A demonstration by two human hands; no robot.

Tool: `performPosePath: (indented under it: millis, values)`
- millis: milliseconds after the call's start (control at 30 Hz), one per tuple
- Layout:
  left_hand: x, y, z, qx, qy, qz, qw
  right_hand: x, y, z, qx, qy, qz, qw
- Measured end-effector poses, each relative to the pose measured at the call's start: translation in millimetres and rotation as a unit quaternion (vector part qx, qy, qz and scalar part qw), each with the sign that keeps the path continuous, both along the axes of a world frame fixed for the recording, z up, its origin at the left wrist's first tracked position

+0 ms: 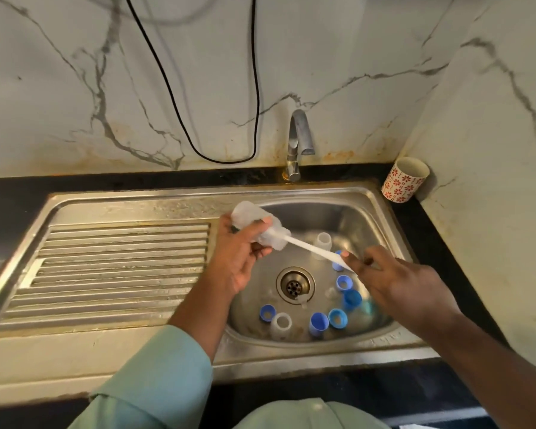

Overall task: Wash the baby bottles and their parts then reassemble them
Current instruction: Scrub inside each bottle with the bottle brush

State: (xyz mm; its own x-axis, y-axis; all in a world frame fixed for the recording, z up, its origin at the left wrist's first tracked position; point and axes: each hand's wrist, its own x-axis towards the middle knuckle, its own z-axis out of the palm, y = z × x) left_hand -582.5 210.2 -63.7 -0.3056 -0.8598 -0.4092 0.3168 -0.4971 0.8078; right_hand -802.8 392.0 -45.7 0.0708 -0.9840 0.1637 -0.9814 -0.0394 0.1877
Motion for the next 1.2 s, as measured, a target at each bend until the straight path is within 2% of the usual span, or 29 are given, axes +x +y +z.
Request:
performPosePath:
  millis: [100, 167, 267, 467, 567, 633, 700, 767, 833, 867, 900, 1000, 1033, 1100, 1200]
  values:
    - [0, 12, 0, -0.022, 0.007, 0.022, 0.999, 7, 1, -3, -0.025, -0.025, -0.001, 0.999]
    - [2, 13, 0, -0.029, 0.015, 0.046, 0.998, 9, -1, 1, -0.072, -0.063, -0.046, 0.994]
    - [3, 18, -3, -0.029, 0.023, 0.073, 0.997, 7, -5, 7, -0.088, -0.095, -0.092, 0.987]
    - [2, 19, -6, 0.044, 0.098, 0.015, 0.994, -15, -8, 8, -0.040, -0.130, 0.008, 0.991]
    - [-5, 19, 0, 0.085, 0.092, 0.068, 0.990, -23, -11, 5, -0.043, -0.154, 0.046, 0.986]
    - [-10, 14, 5, 0.067, 0.067, 0.115, 0.989, -23, -13, 2, -0.063, -0.158, 0.074, 0.983]
    - [-14, 8, 9, 0.030, 0.102, 0.109, 0.988, -19, -14, 5, -0.047, -0.225, 0.048, 0.972]
    - [-18, 7, 15, 0.001, 0.147, 0.101, 0.984, -14, -16, 14, 0.031, -0.371, -0.050, 0.927]
    - [-24, 12, 19, -0.008, 0.145, 0.124, 0.982, -13, -15, 22, 0.141, -0.507, -0.135, 0.840]
    - [-29, 15, 20, -0.008, 0.137, 0.139, 0.981, -13, -14, 26, 0.171, -0.539, -0.153, 0.810]
    - [-32, 20, 20, -0.005, 0.136, 0.153, 0.979, -13, -12, 30, 0.193, -0.545, -0.160, 0.800]
    - [-39, 33, 11, 0.005, 0.136, 0.188, 0.973, -14, -2, 43, 0.261, -0.487, -0.141, 0.822]
    - [-39, 36, 6, -0.001, 0.130, 0.196, 0.972, -14, -1, 49, 0.285, -0.480, -0.133, 0.819]
    - [-32, 39, 1, -0.012, 0.140, 0.206, 0.968, -18, -1, 60, 0.322, -0.528, -0.109, 0.778]
    - [-18, 36, -5, -0.032, 0.208, 0.184, 0.960, -20, -6, 63, 0.323, -0.613, -0.105, 0.714]
